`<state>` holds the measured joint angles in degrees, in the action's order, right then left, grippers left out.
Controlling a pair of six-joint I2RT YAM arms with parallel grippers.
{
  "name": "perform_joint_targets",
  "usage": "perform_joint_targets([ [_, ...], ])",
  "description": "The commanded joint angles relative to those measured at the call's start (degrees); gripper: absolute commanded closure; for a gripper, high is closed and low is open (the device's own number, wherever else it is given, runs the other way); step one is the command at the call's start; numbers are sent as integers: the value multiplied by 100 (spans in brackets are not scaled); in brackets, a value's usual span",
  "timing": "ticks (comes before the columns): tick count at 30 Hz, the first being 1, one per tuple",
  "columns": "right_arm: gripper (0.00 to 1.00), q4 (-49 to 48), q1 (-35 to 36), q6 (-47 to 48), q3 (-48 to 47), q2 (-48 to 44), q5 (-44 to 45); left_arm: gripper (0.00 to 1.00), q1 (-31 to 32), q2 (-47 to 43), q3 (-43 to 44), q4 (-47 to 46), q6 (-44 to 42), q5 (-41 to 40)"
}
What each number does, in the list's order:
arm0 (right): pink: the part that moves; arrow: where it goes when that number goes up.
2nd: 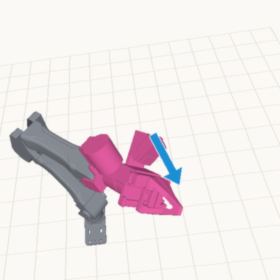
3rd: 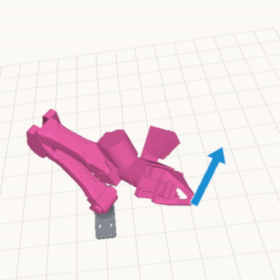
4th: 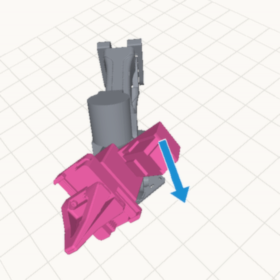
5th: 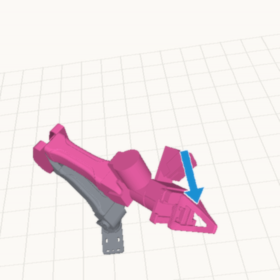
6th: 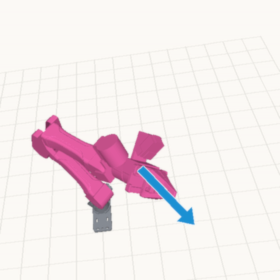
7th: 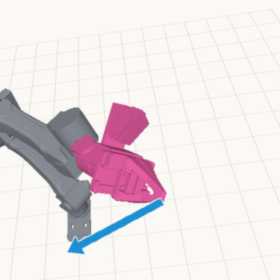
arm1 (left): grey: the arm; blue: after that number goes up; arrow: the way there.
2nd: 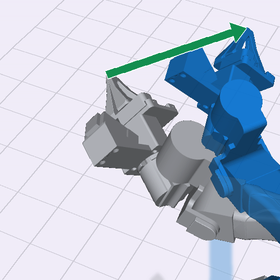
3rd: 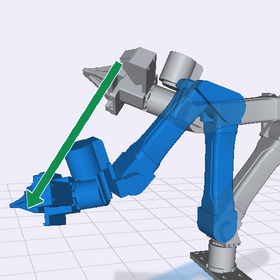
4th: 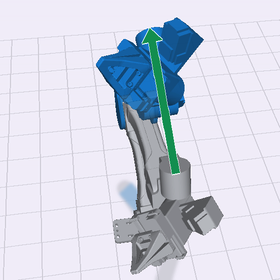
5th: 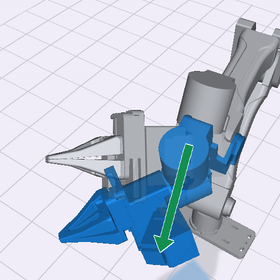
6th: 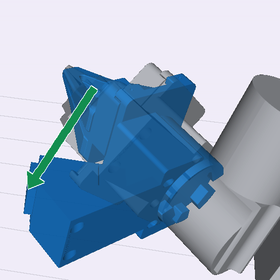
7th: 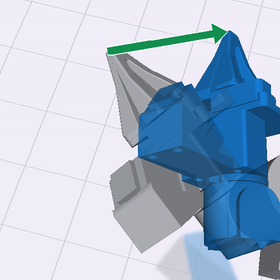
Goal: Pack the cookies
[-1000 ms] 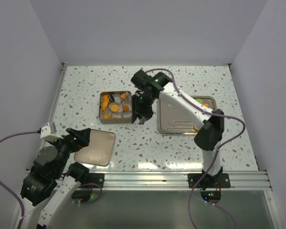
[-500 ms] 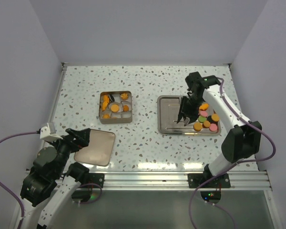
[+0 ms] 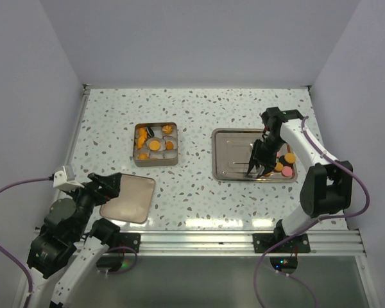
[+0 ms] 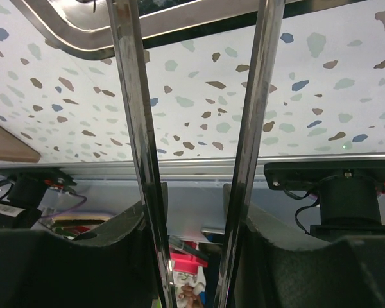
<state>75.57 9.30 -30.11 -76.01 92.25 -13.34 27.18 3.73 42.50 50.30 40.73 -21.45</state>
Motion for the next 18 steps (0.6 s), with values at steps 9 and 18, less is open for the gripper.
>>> perform_joint_targets([
  [9,57,-86,-209,224,156,13,-107,0,33,-56,4,-188,-74,-105],
  [18,57,-200,-429,277,455,-49,-116,0,33,14,13,-196,-74,-78],
])
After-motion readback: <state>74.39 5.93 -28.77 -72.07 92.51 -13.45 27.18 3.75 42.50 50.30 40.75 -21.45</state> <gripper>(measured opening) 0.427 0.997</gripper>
